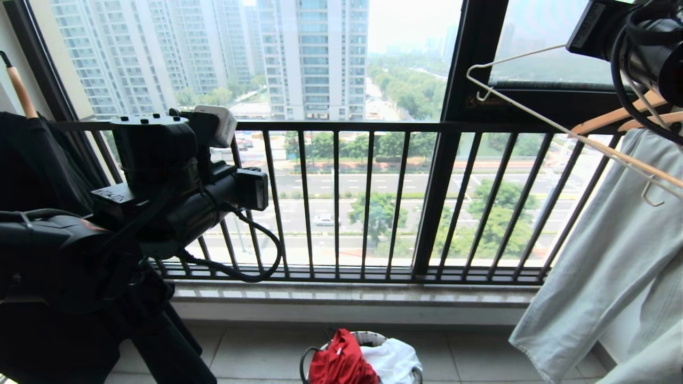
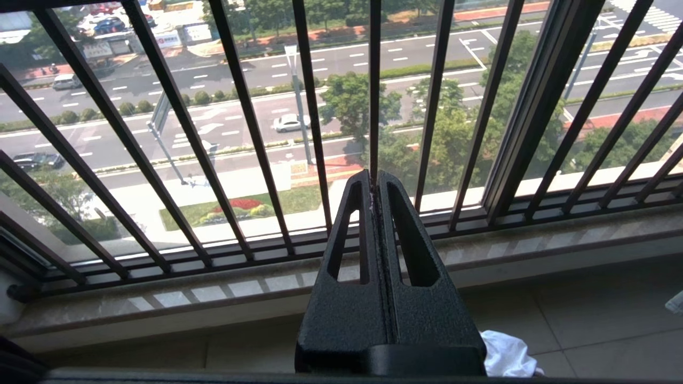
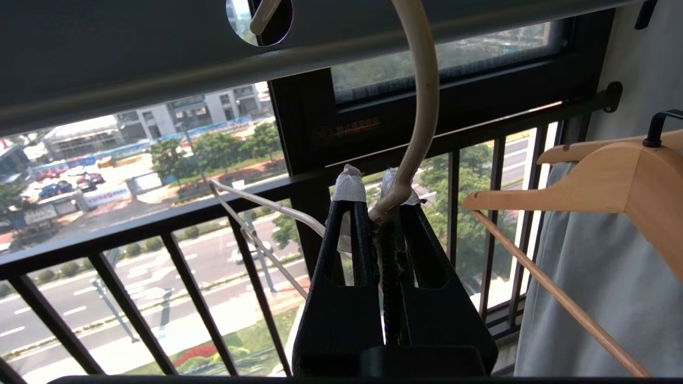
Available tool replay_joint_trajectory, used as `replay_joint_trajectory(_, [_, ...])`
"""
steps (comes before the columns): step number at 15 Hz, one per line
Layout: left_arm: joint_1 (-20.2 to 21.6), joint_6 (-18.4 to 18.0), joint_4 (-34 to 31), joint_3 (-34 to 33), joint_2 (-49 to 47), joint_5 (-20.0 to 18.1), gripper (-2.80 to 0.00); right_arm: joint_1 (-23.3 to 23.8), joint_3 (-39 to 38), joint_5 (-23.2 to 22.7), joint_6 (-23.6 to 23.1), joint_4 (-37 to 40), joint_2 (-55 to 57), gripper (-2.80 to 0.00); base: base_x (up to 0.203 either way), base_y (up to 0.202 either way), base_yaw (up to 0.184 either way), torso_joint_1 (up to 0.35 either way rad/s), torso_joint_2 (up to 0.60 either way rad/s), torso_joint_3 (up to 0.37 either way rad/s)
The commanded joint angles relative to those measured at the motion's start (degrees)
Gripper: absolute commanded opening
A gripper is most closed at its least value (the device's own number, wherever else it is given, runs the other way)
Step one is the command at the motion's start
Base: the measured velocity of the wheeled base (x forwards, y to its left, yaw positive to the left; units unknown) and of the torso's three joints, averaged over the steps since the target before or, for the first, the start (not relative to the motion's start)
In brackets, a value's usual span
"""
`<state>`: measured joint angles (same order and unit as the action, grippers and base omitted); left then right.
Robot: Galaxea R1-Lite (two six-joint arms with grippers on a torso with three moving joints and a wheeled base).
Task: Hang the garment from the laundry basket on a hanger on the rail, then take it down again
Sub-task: Hang the clothes rack on the clothesline
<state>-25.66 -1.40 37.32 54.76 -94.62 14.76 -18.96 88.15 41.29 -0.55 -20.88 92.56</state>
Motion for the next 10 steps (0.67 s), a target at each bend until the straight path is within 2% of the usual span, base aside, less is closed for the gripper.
replay_joint_trajectory(1, [0.3, 0.0, 0.2, 0.0, 0.1, 0.1, -2.80, 0.2, 1.2, 0.3, -0.1, -0.1, 1.7, -2.80, 0.000, 0.000, 0.000, 0.000, 0.00, 0.000])
replay_joint_trajectory(4, [0.3, -0.1, 0.2, 0.1, 0.2, 0.1, -2.80, 1.3, 3.9, 0.0, -0.4, 0.3, 4.1, -2.80, 0.000, 0.000, 0.000, 0.000, 0.00, 0.000])
replay_joint_trajectory(10, [0.8, 0.0, 0.2, 0.6, 0.3, 0.1, -2.80, 1.3, 4.7, 0.0, -1.2, 0.3, 6.2, -2.80, 0.000, 0.000, 0.000, 0.000, 0.00, 0.000])
